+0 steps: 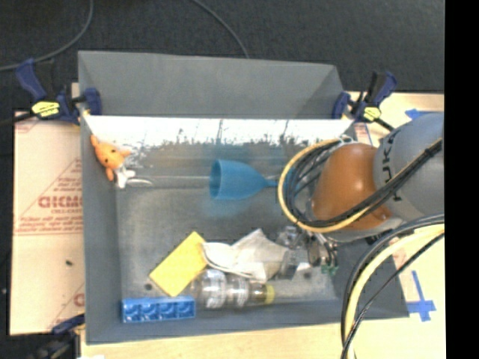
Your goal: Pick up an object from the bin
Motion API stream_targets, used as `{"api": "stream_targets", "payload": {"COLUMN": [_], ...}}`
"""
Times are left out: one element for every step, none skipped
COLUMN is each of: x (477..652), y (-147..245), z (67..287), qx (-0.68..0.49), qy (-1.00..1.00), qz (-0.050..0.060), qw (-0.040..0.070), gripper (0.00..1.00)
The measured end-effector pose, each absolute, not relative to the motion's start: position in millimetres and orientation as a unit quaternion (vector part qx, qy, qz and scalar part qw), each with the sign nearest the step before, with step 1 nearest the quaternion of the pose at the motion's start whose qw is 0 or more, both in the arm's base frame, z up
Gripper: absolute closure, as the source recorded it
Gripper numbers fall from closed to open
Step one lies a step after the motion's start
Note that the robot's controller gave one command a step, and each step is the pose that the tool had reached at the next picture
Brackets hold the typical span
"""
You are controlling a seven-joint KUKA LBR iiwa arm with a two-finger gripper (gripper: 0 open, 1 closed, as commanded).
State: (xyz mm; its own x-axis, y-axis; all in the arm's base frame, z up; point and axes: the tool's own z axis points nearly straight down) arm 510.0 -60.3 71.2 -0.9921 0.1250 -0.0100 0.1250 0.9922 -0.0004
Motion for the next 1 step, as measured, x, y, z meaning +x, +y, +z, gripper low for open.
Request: {"api": "stream_targets", "payload": {"x": [510.0], "y": [-60.3], "z": [71.2], "qx": [0.062], "qy": [0.998], "qz": [-0.001], "qw": [0.005], "gripper": [1.00]}}
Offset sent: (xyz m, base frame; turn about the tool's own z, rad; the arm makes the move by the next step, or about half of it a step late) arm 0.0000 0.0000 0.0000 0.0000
